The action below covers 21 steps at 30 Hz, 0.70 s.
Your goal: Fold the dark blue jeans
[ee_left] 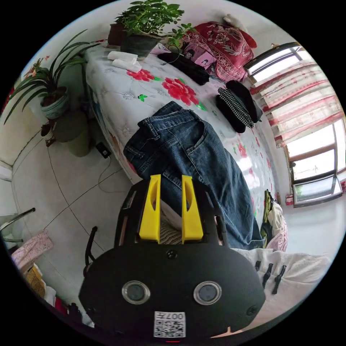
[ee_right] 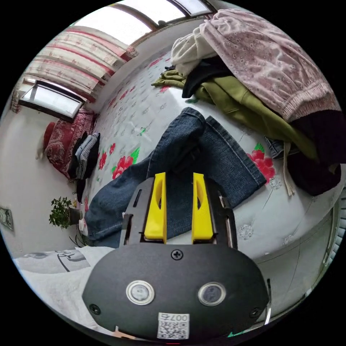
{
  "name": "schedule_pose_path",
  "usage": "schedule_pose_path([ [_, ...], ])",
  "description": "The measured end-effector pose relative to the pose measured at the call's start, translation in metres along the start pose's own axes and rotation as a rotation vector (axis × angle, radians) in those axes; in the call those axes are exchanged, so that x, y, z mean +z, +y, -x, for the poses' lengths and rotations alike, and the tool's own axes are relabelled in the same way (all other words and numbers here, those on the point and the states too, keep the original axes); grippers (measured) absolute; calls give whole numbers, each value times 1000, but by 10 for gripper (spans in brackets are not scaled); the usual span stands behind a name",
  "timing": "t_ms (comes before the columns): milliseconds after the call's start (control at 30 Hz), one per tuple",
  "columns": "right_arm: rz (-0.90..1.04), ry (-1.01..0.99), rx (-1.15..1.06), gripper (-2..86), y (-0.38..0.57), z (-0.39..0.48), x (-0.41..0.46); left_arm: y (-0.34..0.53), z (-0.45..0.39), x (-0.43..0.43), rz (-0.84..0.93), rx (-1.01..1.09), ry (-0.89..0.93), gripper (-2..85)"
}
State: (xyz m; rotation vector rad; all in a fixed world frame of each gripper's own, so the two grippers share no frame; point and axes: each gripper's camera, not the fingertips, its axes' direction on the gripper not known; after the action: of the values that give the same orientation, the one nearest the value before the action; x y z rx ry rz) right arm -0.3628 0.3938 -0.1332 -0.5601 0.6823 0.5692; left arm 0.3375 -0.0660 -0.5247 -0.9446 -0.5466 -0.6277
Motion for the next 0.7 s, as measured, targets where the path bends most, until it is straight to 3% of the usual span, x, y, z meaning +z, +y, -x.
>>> schedule_pose_path([
  [133,-57,-146,111,108,-38,5,7,-15,2,0,-29,-52,75,87],
  [400,11,140,165,49,-96,50,33,-14,-16,-4,11,10,106,80],
  [467,-114,-54,2,33,-109,72,-9,-16,-16,-12,3,18,99,81],
  [567,-264,-120,-237,27,-97,98,-69,-14,-14,-28,-43,30,112,81],
  [700,-255,-93,-136,35,-80,56,-75,-6,-7,-32,-50,15,114,83],
])
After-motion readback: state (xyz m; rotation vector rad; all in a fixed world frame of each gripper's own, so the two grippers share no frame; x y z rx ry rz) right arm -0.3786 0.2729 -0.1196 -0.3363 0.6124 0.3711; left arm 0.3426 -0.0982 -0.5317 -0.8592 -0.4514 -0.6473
